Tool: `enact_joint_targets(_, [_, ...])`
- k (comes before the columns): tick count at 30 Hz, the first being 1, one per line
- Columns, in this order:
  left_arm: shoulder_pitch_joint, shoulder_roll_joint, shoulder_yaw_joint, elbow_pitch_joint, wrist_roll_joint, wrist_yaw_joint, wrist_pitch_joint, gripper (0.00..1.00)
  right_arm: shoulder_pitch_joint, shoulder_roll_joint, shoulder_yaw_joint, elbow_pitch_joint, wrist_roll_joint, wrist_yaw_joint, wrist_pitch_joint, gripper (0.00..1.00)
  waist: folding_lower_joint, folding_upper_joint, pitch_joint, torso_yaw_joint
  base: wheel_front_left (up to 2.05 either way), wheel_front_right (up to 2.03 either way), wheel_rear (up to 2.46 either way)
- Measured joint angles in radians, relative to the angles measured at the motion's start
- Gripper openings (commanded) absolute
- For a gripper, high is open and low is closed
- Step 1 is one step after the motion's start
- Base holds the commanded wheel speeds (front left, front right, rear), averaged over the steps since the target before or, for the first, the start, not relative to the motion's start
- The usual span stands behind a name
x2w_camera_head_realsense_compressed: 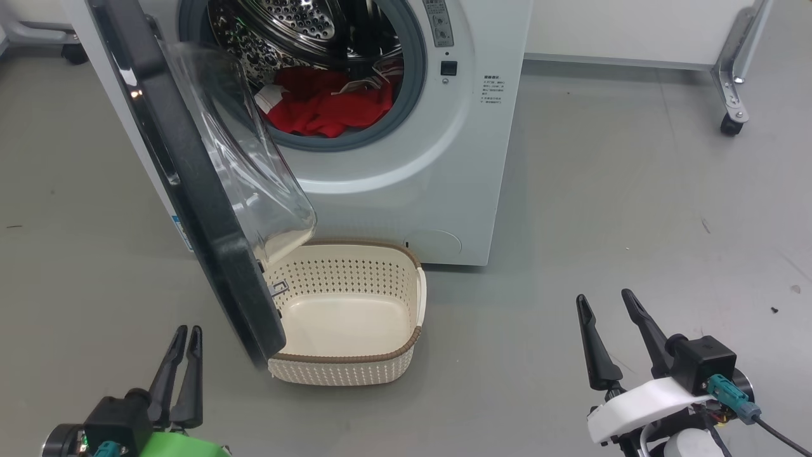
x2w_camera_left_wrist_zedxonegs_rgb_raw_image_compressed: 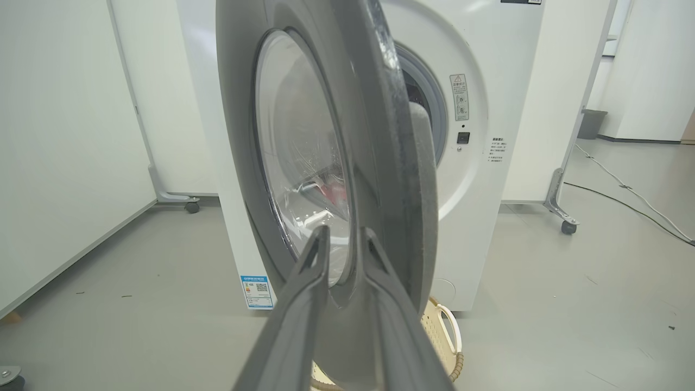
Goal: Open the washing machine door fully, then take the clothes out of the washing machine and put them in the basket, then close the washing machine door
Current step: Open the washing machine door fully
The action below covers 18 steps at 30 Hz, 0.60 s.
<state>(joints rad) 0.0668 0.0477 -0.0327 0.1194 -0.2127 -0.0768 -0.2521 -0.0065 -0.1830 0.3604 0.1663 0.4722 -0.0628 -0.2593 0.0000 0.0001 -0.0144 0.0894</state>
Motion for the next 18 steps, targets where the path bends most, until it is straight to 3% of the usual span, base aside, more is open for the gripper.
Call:
enact_joint_targets(11, [-0.012,-0.001,0.034,-0.083,-0.014,-0.005,0.000,0.00,0.006,0.026,-0.020,0.001,-0.017,0.012,0.000,1.00,0.0000,0.0000,0.001,-0.001,0.00,0.00,0.00])
enact_joint_targets(18, [-0.136,-0.003,0.064,-0.206,-0.041,-0.014,-0.001,0.00,0.012,0.035,-0.034,0.001,-0.027,0.021,0.000,1.00,0.0000,0.0000,0.002,-0.001,0.00,0.00,0.00])
